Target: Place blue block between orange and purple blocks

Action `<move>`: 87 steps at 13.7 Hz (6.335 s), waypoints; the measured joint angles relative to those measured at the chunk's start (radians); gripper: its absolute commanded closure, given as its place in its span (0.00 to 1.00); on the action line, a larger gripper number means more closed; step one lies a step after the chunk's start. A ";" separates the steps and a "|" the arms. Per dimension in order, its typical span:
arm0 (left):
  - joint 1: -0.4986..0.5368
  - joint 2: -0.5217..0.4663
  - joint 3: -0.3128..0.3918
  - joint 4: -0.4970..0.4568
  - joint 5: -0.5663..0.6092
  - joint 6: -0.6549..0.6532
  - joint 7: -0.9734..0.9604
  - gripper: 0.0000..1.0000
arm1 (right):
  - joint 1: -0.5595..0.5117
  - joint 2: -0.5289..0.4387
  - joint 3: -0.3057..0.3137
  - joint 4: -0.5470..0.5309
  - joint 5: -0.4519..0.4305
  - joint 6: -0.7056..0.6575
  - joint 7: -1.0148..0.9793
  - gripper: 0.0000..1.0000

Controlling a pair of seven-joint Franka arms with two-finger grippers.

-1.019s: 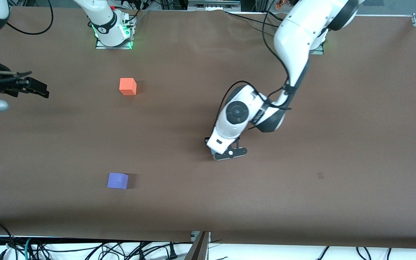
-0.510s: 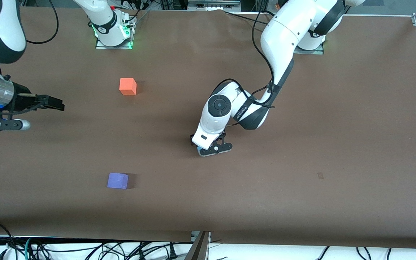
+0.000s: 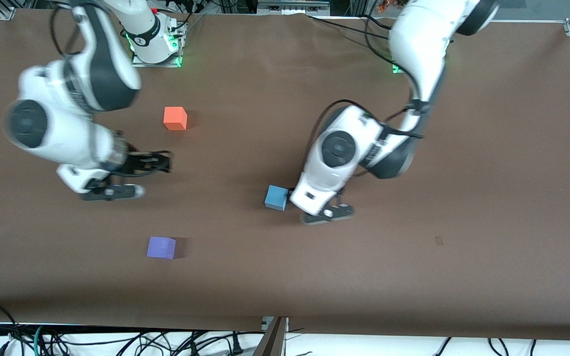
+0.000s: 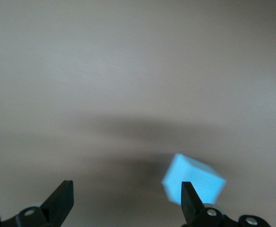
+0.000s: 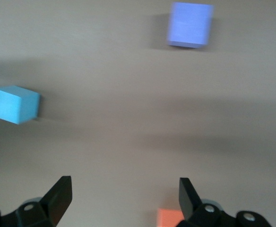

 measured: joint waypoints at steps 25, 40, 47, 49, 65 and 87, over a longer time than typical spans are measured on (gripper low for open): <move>0.424 -0.780 0.203 -0.494 -0.041 -0.405 0.560 0.00 | 0.393 0.443 -0.023 0.128 -0.130 0.582 0.731 0.00; 0.411 -0.785 0.201 -0.411 0.017 -0.423 0.569 0.00 | 0.328 0.395 -0.067 0.198 -0.186 0.379 0.531 0.89; 0.398 -0.765 0.172 -0.413 0.060 -0.468 0.573 0.00 | 0.081 0.173 -0.072 -0.128 -0.133 0.322 0.141 0.89; 0.397 -0.748 0.167 -0.413 0.061 -0.468 0.573 0.00 | 0.039 0.122 -0.072 -0.270 -0.132 0.419 0.085 0.89; 0.438 -0.743 0.170 -0.421 -0.010 -0.436 0.670 0.00 | -0.031 0.027 -0.045 -0.130 -0.103 0.134 -0.044 0.00; 0.424 -0.743 0.121 -0.421 -0.014 -0.448 0.670 0.00 | -0.175 -0.239 -0.092 0.231 -0.138 -0.452 -0.333 0.00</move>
